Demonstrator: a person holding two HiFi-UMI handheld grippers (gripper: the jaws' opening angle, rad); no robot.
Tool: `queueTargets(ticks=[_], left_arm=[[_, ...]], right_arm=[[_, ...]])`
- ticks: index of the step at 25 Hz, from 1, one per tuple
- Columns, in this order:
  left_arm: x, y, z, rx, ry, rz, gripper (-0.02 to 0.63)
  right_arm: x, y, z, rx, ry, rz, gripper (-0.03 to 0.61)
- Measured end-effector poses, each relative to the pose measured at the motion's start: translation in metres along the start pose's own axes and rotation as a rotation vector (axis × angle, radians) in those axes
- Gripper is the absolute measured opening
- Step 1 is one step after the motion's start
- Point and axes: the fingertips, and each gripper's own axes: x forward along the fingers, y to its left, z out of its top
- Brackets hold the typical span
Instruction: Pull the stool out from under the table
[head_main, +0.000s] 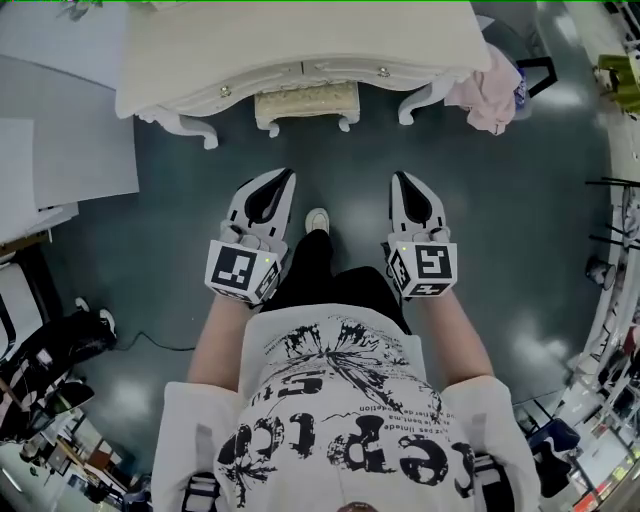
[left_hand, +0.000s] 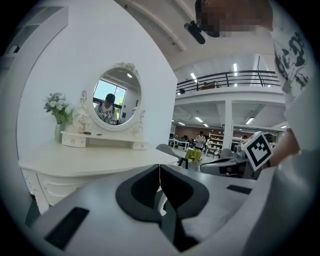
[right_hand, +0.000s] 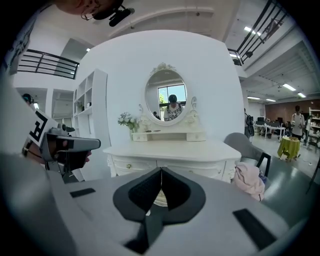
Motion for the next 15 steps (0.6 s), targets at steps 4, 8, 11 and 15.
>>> queueTargets(ticks=[4,8,11,15], left_arm=[[0.03,0.034,-0.017,-0.036,-0.025,0.041,0.021],[0.051,0.063,-0.068,-0.123,-0.022,0.116,0.021],[0.06,0.071,-0.121,-0.147,0.011,0.167,0.021],[0.075,0.086,-0.2,-0.198,0.022,0.181,0.021]], right_arm=[[0.056,-0.012,-0.02,-0.003,0.051,0.043,0.017],[0.108,-0.023,-0.063,0.021,0.092,0.1,0.017],[0.139,-0.031,-0.111,0.023,0.136,0.137,0.017],[0.186,-0.039,-0.19,0.022,0.186,0.128,0.017]])
